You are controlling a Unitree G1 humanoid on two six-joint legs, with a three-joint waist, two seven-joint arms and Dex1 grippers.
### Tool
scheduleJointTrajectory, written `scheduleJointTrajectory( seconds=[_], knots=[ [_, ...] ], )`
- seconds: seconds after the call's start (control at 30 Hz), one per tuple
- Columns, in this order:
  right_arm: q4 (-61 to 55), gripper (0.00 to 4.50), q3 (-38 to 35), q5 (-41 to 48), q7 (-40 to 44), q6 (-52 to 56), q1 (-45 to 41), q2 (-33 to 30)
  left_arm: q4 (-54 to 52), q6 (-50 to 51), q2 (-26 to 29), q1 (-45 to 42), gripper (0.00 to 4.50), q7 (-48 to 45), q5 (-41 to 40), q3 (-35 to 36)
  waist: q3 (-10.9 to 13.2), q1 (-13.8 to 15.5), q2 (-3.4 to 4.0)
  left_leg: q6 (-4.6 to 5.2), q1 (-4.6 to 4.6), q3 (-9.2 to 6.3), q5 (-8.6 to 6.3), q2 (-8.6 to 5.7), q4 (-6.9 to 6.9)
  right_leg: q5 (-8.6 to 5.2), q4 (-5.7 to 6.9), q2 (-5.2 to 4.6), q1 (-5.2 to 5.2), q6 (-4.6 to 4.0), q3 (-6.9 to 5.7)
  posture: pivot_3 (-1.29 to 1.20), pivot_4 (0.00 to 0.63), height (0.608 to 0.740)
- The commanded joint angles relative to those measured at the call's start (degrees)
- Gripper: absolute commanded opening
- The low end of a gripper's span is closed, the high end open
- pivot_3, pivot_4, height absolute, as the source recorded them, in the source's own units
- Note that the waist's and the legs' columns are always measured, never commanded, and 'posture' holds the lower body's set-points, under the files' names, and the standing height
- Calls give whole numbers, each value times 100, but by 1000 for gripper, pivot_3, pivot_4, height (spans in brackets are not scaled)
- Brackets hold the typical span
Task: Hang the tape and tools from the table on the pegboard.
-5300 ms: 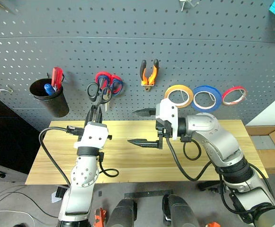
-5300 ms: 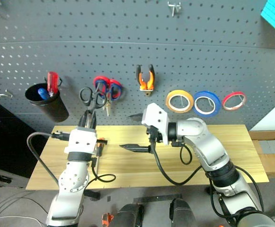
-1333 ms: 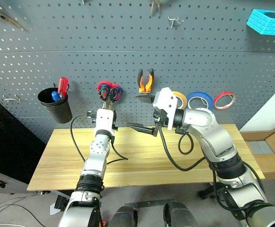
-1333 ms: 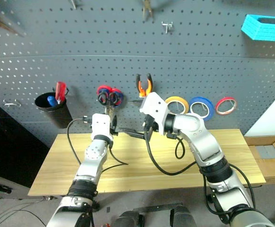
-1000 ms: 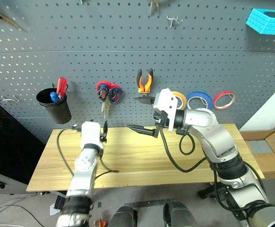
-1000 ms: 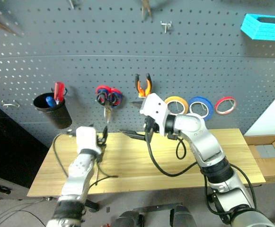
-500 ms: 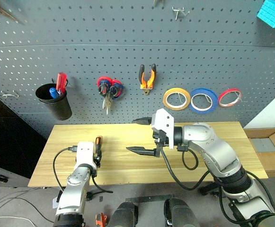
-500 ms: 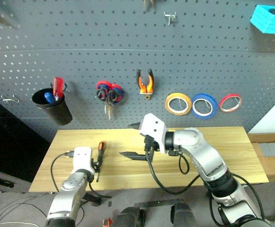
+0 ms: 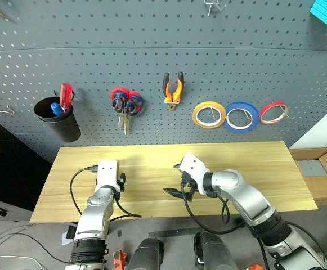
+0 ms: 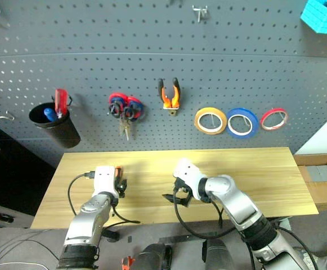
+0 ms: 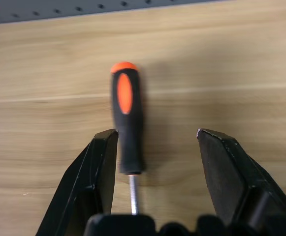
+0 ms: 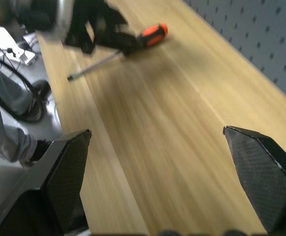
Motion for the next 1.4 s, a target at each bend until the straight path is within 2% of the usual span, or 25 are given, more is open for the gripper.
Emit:
scheduleJointTrajectory(
  seconds=[0.03, 0.23, 0.4, 0.53, 0.67, 0.87, 0.97, 1.1, 1.2, 1.27, 1.4],
  knots=[
    [56, 4500, 36, -117, -34, -169, 7, 55, -304, 92, 79, -80, 2706, 151, -87, 351, 6, 3, 1, 0, 0, 0, 0, 0, 0, 0, 0, 0, 0, 0, -1, -17, 233, 740],
    [107, 4500, -24, -142, -11, -180, -91, 112, 274, 248, 227, -312, 2706, -4, 19, 226, 31, 7, -2, 0, -2, -2, 0, -1, 0, -1, -7, 1, 2, 2, -5, -15, 239, 740],
    [54, 4500, -80, -153, 13, -126, -139, 82, 936, -188, 286, -792, 2706, -122, 87, 42, 94, 18, -14, -1, -4, -5, 1, -2, 1, -1, -13, 2, 5, 3, -11, -30, 245, 740],
    [-66, 4500, -118, -180, 40, -72, -163, 39, 1588, -42, 400, -1079, 2706, -105, 276, -171, 104, 14, -12, -4, -11, -10, 1, 0, -7, 0, -28, 3, 2, 2, -11, -31, 245, 740],
    [-130, 4500, -180, -187, 34, -31, -248, 50, 2060, 179, 370, -1309, 2706, 104, 198, -15, 104, -12, -13, -8, -10, -8, 2, 0, -38, 13, -42, 5, -8, -18, -10, -42, 245, 740],
    [-93, 4500, -278, -216, 23, -39, -299, 35, 2215, 324, 377, -1326, 2706, 86, 113, 66, 104, -19, -13, -26, -9, -5, 12, 1, -73, 19, -62, 5, -16, -29, -9, -44, 246, 740],
    [-94, 4500, -318, -223, 51, -51, -362, 10, 2059, 473, 365, -1209, 2102, -5, 45, 67, 104, -24, -13, -26, -9, -6, 12, 1, -76, 19, -64, 5, -17, -29, -9, -40, 244, 740],
    [-107, 4500, -360, -186, 133, -86, -530, -6, 1645, 654, 355, -1001, 756, 17, -19, 96, 104, -61, -13, -23, -8, -5, 10, 2, -75, 19, -63, 4, -16, -29, -7, -33, 233, 740],
    [-251, 4500, -421, -21, 379, -128, -687, -51, 966, 307, 477, -609, 759, 130, 250, -78, 104, -112, -13, -27, -7, -4, 12, 2, -76, 19, -63, 5, -16, -29, -6, -23, 221, 740],
    [-452, 4500, -491, 220, 695, -108, -803, -117, 48, -125, 469, -163, 759, 381, 434, -5, 104, -136, -16, -29, -10, -4, 12, 3, -77, 20, -64, 5, -19, -29, -5, -16, 212, 740],
    [-759, 4500, -557, 680, 1305, -234, -976, -229, -1592, -1767, 380, 659, 759, 655, 634, 203, 101, -81, -20, -44, -67, -5, 14, 9, -75, 23, -63, 7, -77, -34, -4, 7, 193, 740]
  ],
)
